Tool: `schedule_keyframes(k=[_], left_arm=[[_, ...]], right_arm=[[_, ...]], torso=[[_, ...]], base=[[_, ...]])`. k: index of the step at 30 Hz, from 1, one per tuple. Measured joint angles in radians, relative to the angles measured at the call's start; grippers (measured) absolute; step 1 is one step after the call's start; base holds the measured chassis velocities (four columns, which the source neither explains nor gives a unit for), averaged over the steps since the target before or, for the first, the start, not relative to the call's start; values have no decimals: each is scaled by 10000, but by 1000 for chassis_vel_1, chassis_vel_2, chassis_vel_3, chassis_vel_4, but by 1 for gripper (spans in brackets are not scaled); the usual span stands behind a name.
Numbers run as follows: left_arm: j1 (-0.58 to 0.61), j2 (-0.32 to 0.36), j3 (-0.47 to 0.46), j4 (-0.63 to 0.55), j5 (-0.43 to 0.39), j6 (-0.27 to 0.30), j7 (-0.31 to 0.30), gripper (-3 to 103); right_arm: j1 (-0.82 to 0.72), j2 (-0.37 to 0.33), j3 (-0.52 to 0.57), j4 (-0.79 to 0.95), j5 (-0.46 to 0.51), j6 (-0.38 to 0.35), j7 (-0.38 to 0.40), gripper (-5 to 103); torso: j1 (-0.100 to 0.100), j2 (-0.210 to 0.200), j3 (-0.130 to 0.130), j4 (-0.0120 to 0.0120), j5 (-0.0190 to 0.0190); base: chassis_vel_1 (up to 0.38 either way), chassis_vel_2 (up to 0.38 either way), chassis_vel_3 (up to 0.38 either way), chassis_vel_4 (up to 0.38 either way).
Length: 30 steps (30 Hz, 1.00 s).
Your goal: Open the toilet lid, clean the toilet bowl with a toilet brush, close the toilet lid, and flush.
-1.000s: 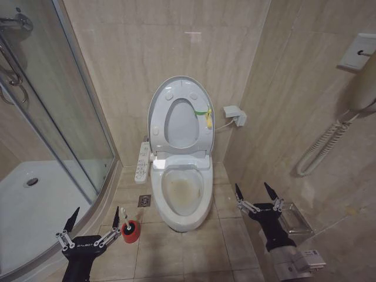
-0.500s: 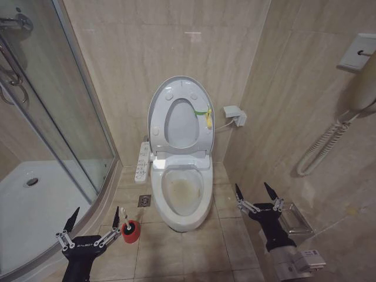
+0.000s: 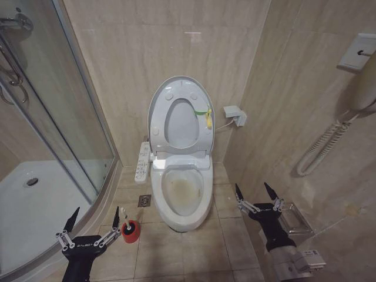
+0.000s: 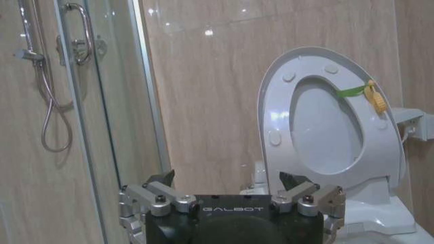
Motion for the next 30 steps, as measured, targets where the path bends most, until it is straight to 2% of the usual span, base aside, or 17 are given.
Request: schedule_keyframes(k=[16, 23, 30], left_arm=[[-78, -4, 0, 66, -11, 20, 10, 100], [-1549, -107, -61, 1453, -372, 634, 342, 100], [-3727, -263, -170, 3512, -925, 1553, 839, 100]], right_arm=[[0, 0, -1, 0, 0, 0, 0, 100], [1, 0, -1, 0, 0, 0, 1, 100], [1, 0, -2, 0, 1, 0, 0, 100]], torso=[[-2, 0, 0, 1, 1], [-1, 0, 0, -1, 0], [-1, 0, 1, 0, 0]], base=[[0, 0, 0, 0], [0, 0, 0, 0], [0, 0, 0, 0]])
